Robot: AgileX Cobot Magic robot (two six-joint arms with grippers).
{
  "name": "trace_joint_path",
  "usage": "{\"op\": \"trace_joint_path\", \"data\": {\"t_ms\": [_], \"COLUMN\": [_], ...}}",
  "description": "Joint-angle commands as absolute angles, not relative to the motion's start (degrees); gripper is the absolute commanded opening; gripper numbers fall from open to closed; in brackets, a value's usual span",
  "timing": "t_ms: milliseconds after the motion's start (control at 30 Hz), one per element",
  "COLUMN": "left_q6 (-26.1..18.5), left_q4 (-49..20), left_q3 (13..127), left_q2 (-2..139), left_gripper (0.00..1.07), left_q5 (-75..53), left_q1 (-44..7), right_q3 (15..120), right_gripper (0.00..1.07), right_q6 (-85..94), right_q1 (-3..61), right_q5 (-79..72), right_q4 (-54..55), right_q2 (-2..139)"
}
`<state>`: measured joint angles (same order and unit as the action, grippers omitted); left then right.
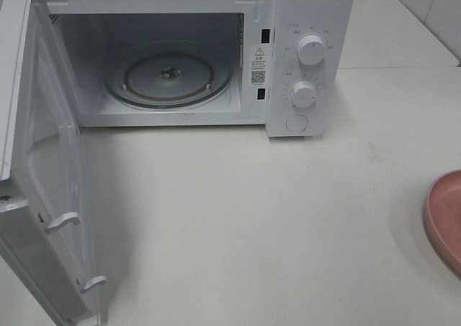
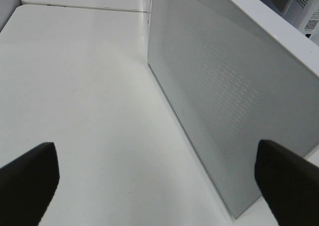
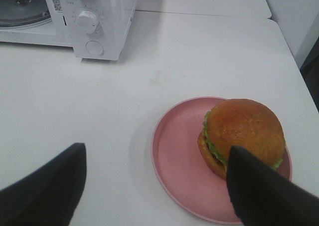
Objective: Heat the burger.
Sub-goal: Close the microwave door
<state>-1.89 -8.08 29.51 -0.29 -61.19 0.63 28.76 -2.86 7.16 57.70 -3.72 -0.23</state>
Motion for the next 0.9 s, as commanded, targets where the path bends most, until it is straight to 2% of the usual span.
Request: {"op": "trace_joint_path", "data": {"t_ms": [33,767,900], "left_q6": [-1.7,-1.7,-0.5], "left_q4": [-8.2,-9.2,-7.8], "left_q3": [29.6,29.6,30.4], "left_q2": [-1.3,-1.3,-0.9], "left_gripper": [1.0,1.0,0.93], "left_q5": [-61.1,-61.1,-60.3], "left_q1": [0.7,0.7,0.7], "right_q3": [28.6,28.6,28.6], "right_gripper": [0.76,0.75,0.75], "right_q6": [-2.3,-2.3,-2.3], "right_q1": [6.8,6.8,6.8], "right_q5": [57.1,57.1,57.1], "right_q4": [-3.6,-3.6,-3.6], "right_q2": [-1.8,-1.8,-1.8]}}
